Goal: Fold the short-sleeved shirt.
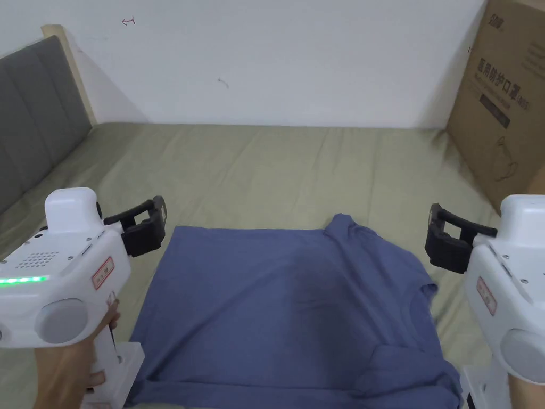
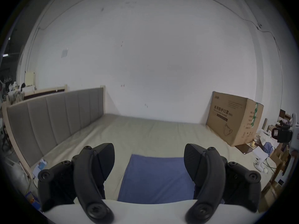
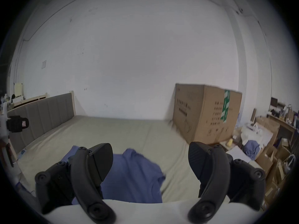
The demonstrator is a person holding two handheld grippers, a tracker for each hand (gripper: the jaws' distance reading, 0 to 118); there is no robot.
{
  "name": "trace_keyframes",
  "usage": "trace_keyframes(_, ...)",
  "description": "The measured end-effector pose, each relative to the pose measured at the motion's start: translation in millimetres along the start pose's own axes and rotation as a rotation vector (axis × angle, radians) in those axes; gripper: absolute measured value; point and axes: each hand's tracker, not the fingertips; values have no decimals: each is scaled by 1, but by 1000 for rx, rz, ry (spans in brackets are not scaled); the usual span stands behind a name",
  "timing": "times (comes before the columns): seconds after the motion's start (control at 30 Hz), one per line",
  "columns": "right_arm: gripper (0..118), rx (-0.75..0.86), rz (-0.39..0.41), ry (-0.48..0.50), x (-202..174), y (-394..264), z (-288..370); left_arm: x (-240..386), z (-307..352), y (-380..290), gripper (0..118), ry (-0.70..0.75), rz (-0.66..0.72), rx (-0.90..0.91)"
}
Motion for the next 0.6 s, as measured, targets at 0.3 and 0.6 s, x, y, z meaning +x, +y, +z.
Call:
trace_keyframes(0.3,0,79,42,-41,-15,-11,10,20,8,-19,0,-47,-38,74)
trace_keyframes(0.6,0,57,28,-11,-16,-14,8,12,3,-26,0,-62,-43,20)
